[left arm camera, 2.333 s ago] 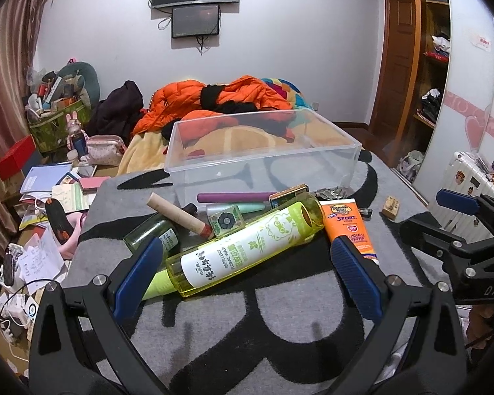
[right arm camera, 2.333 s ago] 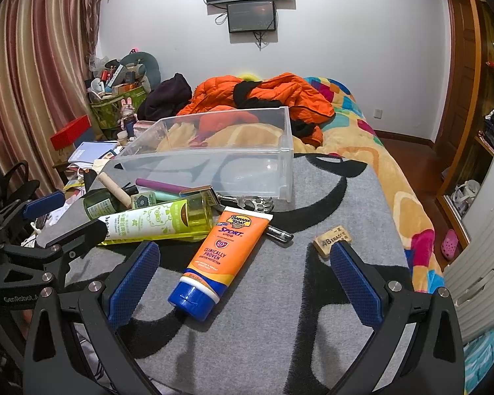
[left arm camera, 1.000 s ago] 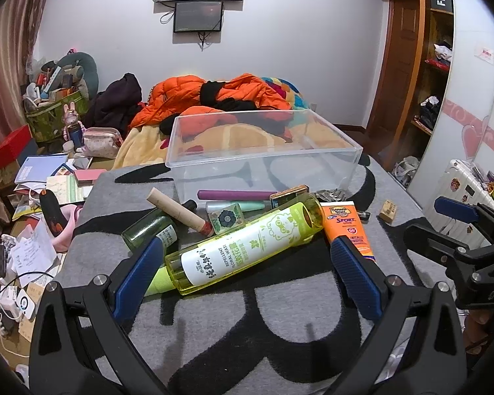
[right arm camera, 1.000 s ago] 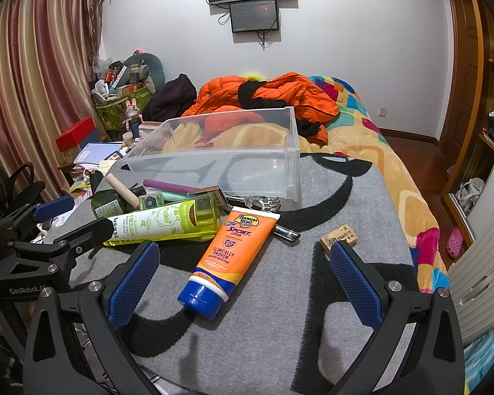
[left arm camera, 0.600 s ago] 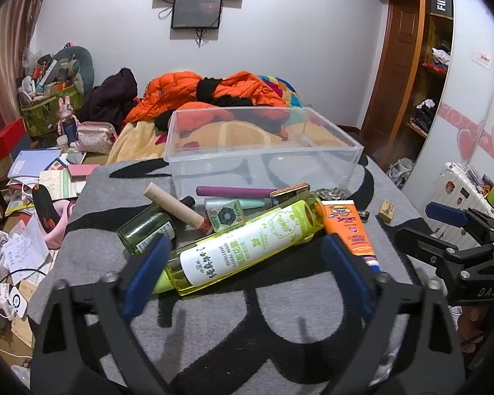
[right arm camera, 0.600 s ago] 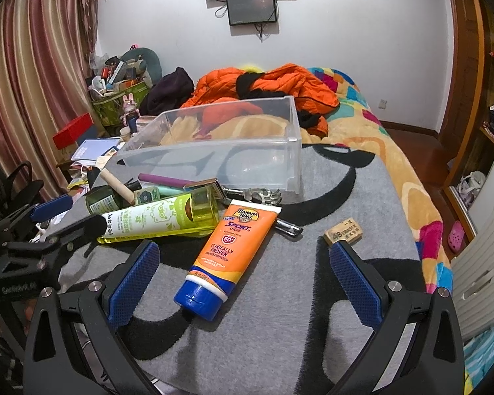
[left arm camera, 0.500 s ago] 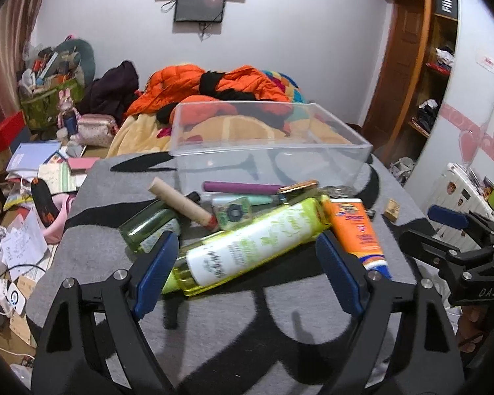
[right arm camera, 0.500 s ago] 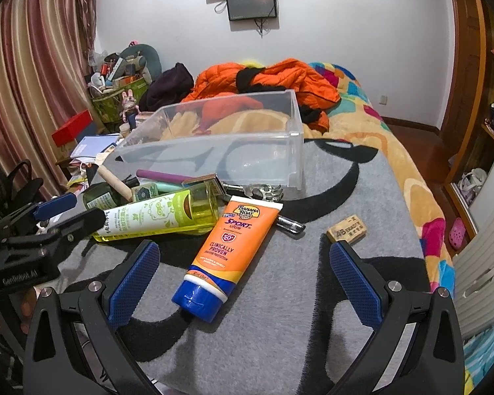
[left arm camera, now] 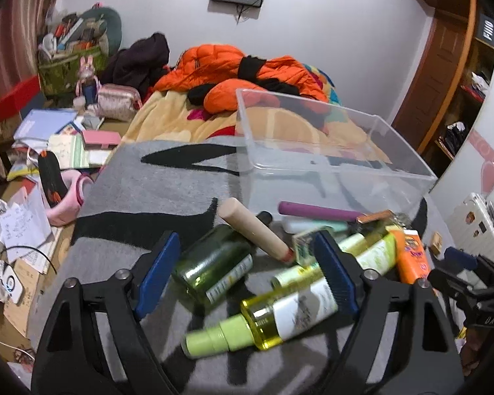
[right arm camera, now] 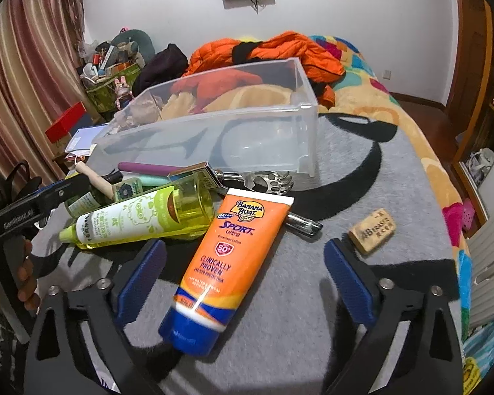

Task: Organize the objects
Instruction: 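Grasp orange sunscreen tube with right tool while left tool grasps beige cylinder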

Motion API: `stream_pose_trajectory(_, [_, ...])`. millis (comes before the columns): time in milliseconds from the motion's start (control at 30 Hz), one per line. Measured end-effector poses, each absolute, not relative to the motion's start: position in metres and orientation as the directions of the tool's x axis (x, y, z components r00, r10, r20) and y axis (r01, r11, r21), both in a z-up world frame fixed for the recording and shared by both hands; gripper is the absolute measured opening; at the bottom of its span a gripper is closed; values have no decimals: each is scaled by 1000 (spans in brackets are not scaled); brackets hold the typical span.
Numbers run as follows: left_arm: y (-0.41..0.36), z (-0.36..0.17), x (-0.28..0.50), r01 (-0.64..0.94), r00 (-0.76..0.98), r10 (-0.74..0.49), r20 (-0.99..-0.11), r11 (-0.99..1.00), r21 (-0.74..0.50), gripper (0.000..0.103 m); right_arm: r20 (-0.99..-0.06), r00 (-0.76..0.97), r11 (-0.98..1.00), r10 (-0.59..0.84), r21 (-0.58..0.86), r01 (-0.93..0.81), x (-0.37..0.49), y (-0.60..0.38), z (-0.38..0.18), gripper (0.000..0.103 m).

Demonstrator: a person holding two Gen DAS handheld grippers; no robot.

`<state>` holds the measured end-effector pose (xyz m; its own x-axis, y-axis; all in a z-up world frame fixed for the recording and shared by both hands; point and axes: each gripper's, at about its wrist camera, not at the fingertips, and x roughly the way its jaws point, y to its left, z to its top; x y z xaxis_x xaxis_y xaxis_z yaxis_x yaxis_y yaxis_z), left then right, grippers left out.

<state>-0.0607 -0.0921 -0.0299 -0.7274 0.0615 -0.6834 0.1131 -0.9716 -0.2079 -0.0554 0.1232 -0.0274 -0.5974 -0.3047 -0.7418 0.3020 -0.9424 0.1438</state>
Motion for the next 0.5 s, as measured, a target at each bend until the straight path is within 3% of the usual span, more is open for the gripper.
stream_pose_trajectory(133, [-97, -38, -74, 123, -710, 76, -700, -965, -230, 66, -763, -570, -941, -305, 151, 302, -66, 119, -36, 83])
stream_pose_trajectory(200, [-99, -42, -78, 125, -703, 89, -705, -961, -246, 53, -773, -553, -940, -310, 161, 301, -70, 117, -41, 78])
stream_pose_trajectory(300, [-101, -42, -77, 124, -710, 101, -697, -956, -265, 48, -786, -529, -936, -320, 175, 305, -75, 116, -48, 67])
stream_pose_trajectory(500, [-92, -31, -69, 92, -738, 90, -669, -968, -231, 24, -782, -529, -928, -330, 165, 334, -71, 117, -50, 60])
